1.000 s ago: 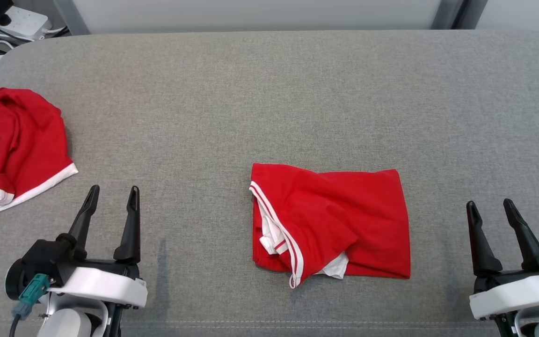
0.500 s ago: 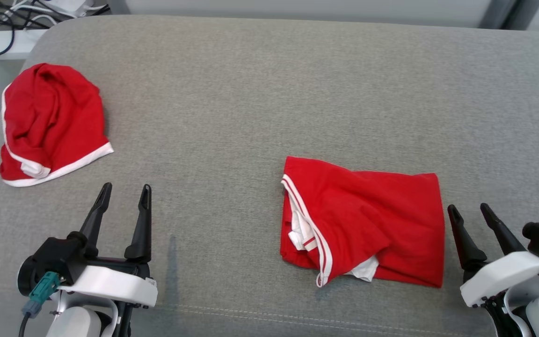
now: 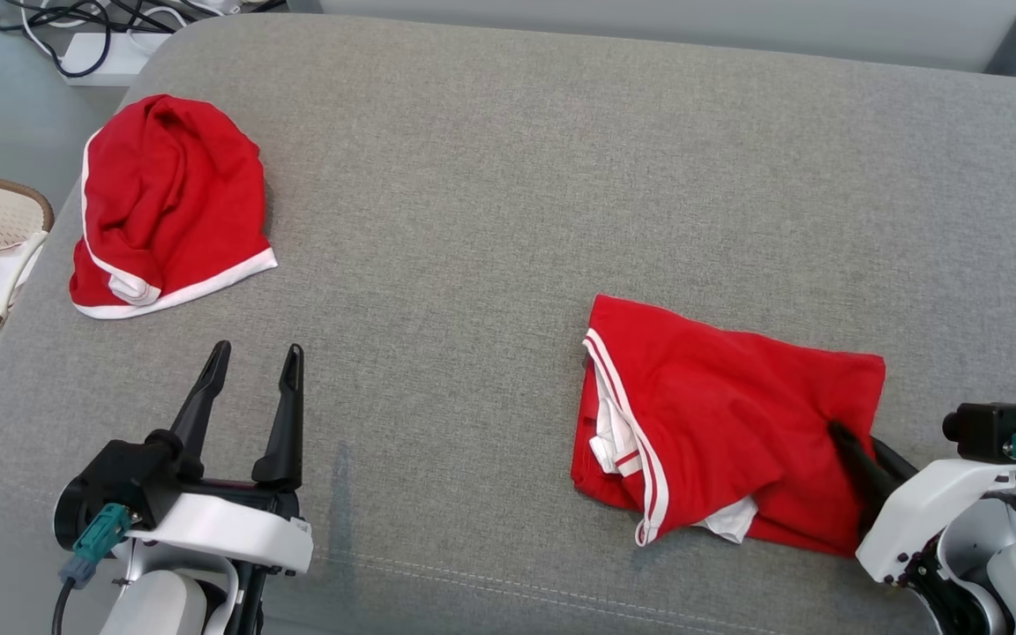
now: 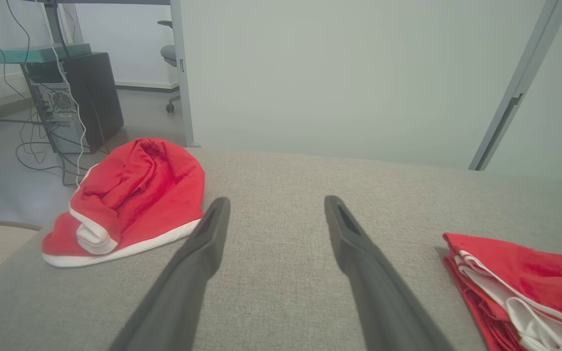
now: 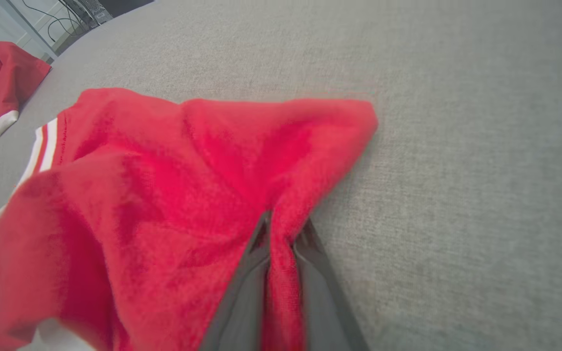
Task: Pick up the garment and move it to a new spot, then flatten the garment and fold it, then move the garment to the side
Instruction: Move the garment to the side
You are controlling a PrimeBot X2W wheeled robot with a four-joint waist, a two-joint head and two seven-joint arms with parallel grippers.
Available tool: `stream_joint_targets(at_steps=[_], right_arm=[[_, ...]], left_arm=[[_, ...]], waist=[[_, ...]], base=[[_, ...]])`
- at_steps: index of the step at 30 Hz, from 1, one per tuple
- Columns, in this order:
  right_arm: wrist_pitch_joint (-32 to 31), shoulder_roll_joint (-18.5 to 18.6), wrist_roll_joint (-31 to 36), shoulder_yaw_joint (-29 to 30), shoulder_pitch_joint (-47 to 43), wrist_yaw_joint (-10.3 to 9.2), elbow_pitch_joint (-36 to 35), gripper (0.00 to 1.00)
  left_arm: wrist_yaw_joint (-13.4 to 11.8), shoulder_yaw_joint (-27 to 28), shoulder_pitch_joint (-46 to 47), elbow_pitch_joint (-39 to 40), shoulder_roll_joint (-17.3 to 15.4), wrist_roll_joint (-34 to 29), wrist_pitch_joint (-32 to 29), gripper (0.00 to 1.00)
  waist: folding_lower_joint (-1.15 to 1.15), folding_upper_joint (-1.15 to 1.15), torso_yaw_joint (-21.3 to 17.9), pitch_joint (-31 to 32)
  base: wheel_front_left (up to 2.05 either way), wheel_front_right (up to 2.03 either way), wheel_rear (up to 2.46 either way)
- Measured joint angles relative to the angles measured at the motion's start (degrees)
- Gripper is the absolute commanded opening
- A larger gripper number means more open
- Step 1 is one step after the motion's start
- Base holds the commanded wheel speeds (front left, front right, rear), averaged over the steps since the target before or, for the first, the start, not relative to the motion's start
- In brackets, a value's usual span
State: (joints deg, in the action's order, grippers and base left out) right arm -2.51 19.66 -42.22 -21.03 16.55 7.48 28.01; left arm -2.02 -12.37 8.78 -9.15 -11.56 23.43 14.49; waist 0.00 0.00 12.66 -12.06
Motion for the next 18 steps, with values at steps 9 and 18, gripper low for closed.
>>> stream_joint_targets(at_steps=[9, 18], right_arm=[[7.9, 6.9, 11.8, 0.6, 2.0, 0.01, -9.0, 0.00], [7.4, 7.8, 21.6, 6.2, -0.6, 0.02, -16.9, 0.00]], left_arm=[[0.7, 0.7, 0.0, 1.1, 0.1, -0.2, 0.0, 1.00], [1.8, 0.4, 0.4, 1.8, -0.4, -0.8, 0.0, 1.00]], waist=[[0.00, 0.00, -3.4, -0.5], [0.00, 0.00, -11.3, -1.2]], base=[[0.00, 0.00, 0.00], [0.00, 0.00, 0.00]])
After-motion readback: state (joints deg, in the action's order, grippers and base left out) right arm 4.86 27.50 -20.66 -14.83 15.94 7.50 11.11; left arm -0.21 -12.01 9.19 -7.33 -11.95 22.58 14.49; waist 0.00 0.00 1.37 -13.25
